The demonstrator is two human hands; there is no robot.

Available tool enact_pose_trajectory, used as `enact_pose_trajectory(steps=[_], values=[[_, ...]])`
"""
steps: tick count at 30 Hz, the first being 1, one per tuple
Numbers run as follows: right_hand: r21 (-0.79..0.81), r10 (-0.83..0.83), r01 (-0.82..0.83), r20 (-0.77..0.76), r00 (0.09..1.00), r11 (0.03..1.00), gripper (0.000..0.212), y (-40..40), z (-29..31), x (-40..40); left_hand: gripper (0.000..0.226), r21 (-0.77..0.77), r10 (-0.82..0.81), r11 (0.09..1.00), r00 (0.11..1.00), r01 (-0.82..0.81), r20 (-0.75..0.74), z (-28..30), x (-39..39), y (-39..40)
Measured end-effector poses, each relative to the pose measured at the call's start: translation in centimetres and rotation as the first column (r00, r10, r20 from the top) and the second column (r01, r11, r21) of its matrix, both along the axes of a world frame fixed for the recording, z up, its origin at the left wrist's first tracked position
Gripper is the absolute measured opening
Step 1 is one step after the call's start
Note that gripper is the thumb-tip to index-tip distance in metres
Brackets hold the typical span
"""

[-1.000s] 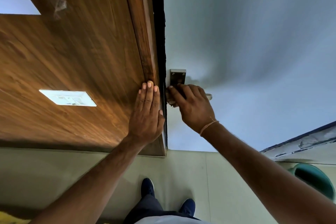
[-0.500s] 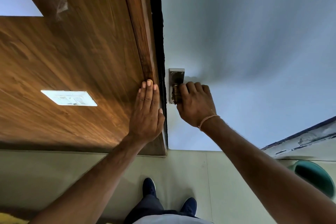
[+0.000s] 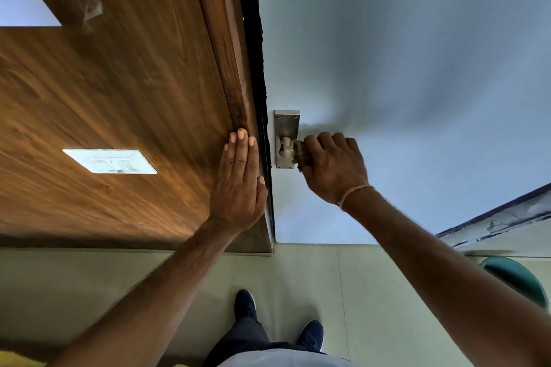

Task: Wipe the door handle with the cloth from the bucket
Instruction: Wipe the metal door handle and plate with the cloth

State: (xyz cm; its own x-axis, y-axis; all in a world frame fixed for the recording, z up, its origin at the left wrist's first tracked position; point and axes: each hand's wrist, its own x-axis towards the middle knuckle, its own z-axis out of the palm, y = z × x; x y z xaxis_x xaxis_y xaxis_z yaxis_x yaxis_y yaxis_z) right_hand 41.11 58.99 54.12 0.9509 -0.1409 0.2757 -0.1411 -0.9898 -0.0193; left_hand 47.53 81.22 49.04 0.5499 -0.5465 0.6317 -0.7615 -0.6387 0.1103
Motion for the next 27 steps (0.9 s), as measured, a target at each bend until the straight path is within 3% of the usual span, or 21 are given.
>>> enact_pose_trajectory(steps=[4, 8, 14, 18, 21, 27], values=[[-0.014, -0.043, 0.043, -0.01, 0.999, 0.999, 0.031, 1.1, 0.0, 0.8, 0.071, -0.003, 0.003, 1.0, 1.0, -0.003, 0.007, 0.0, 0.0, 0.0], [-0.006, -0.007, 0.007, 0.022, 1.0, 1.0, 0.041, 3.1, -0.5, 1.1, 0.071, -0.003, -0.002, 1.0, 1.0, 0.002, 0.011, -0.1, 0.1, 0.0], [0.044, 0.159, -0.175, 0.243, 0.957, 0.984, 0.052, 0.7, -2.8, 0.5, 0.072, -0.013, 0.001, 1.0, 1.0, 0.0, 0.01, -0.2, 0.1, -0.2], [-0.034, 0.28, -0.288, 0.366, 0.888, 0.957, 0.049, 0.8, -3.5, 0.5, 0.072, -0.01, 0.003, 1.0, 1.0, -0.003, 0.007, -0.2, 0.1, -0.2], [-0.113, 0.362, -0.345, 0.361, 0.859, 0.932, 0.048, 0.8, -3.6, 0.6, 0.071, -0.012, -0.002, 1.0, 1.0, 0.002, 0.005, -0.2, 0.1, -0.3], [-0.011, 0.198, -0.204, 0.305, 0.932, 0.979, 0.052, -1.7, -3.4, -0.1, 0.073, -0.017, 0.01, 1.0, 1.0, -0.01, 0.009, -0.2, -0.1, -0.6]])
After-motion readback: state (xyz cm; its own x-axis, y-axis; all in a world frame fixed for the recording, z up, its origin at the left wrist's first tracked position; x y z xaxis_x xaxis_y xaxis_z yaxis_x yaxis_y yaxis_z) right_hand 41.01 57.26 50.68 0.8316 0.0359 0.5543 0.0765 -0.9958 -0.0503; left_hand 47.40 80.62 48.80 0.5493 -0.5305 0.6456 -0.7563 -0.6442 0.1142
